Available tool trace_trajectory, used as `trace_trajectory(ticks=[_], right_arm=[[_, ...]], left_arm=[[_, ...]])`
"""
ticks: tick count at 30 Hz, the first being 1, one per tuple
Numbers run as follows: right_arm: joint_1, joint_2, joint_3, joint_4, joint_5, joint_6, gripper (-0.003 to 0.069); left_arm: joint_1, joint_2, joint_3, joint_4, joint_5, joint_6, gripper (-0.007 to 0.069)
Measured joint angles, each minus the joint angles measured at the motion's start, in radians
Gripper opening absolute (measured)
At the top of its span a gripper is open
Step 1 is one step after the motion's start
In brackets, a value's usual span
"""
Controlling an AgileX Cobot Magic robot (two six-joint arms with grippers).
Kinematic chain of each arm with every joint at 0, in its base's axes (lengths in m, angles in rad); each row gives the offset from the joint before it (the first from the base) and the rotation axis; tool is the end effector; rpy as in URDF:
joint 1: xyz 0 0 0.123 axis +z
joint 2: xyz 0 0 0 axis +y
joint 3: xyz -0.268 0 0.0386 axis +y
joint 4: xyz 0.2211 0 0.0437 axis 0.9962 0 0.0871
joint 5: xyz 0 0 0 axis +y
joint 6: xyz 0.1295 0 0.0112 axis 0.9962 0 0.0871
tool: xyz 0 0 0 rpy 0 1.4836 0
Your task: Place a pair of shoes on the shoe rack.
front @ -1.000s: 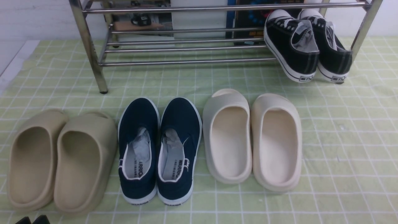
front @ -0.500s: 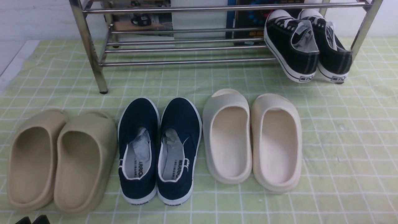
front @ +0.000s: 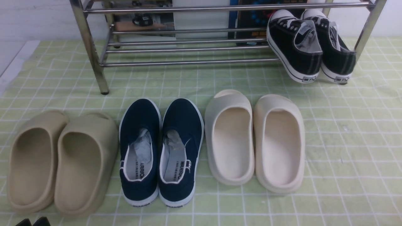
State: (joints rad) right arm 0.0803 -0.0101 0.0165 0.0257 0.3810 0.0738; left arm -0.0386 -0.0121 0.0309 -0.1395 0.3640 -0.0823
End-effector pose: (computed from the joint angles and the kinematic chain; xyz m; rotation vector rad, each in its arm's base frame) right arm 0.0768 0.0074 0.1626 0.0097 1.8729 0.1316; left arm 0.0774 -0.0094 0.1604 -0.1282 1.8642 -0.2200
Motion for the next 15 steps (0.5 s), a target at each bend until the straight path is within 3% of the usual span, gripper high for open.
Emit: trace_trajectory(ticks=[15], right_arm=[[0.000, 0.000, 0.000, -0.001, 0.002, 0.000, 0.0018]], left_arm=[[0.000, 0.000, 0.000, 0.000, 0.000, 0.000, 0.0239]])
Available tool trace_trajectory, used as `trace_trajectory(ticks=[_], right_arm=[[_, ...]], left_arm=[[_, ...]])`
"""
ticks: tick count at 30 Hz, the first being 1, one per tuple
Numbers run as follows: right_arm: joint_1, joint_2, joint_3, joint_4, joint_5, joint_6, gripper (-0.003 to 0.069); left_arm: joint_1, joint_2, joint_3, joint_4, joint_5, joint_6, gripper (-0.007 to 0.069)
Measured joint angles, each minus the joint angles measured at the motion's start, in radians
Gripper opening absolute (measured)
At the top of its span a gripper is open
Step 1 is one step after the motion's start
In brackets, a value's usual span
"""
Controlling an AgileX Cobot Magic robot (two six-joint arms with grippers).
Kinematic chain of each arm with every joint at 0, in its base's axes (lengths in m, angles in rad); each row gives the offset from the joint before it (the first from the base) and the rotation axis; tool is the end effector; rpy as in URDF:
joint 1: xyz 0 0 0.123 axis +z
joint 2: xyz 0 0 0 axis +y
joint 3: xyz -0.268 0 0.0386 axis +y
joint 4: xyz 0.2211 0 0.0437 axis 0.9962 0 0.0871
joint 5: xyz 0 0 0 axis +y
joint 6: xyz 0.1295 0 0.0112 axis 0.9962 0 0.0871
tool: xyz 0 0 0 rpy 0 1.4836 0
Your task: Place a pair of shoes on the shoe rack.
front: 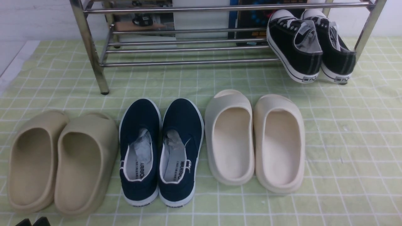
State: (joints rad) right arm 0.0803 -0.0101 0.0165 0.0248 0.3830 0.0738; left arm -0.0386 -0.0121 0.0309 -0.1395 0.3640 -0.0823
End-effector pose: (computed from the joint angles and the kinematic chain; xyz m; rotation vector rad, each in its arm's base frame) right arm 0.0767 0.0074 0.1624 0.0091 1.8749 0.1307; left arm 0.0774 -0.0094 0.1604 -0.1282 1.8642 -0.2200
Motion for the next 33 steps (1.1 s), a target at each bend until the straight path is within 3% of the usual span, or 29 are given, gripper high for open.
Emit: trace_trajectory(ticks=[33], right_arm=[[0.000, 0.000, 0.000, 0.000, 0.000, 0.000, 0.0037]], left_arm=[[0.000, 0.000, 0.000, 0.000, 0.000, 0.000, 0.0239]])
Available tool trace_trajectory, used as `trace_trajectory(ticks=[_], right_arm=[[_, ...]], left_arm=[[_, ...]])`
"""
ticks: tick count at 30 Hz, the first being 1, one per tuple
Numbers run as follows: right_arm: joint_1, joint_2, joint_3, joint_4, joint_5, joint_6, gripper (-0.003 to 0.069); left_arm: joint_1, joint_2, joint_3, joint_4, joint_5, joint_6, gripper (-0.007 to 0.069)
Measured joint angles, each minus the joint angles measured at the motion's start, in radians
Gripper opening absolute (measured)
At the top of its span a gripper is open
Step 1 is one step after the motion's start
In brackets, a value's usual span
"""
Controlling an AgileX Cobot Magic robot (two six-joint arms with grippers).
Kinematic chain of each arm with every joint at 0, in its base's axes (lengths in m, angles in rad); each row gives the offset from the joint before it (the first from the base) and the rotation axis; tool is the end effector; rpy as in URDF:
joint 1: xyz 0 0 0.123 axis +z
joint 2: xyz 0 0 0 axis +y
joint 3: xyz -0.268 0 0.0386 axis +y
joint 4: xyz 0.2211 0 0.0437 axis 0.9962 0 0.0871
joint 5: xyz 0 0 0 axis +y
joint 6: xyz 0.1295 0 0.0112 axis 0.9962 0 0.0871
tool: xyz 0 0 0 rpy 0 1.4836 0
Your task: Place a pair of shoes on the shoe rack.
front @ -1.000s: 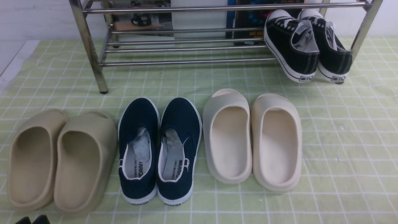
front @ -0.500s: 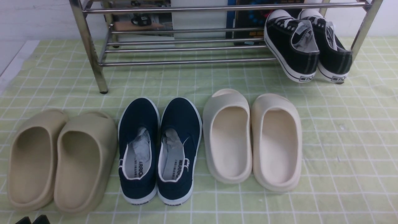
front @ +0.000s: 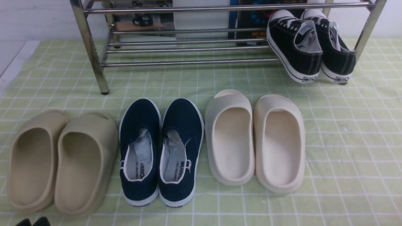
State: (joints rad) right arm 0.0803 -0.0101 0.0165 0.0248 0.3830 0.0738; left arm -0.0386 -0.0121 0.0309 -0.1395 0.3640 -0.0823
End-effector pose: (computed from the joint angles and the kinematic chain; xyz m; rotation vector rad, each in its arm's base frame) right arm 0.0767 0.0074 0.1624 0.0091 1.8749 0.1307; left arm 0.0774 -0.0094 0.1604 -0.1282 1.8642 -0.2200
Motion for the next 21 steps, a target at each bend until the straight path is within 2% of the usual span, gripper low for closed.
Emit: trace_trajectory(ticks=[21], right_arm=[[0.000, 0.000, 0.000, 0.000, 0.001, 0.000, 0.0071]], left_arm=[[0.000, 0.000, 0.000, 0.000, 0.000, 0.000, 0.0239]])
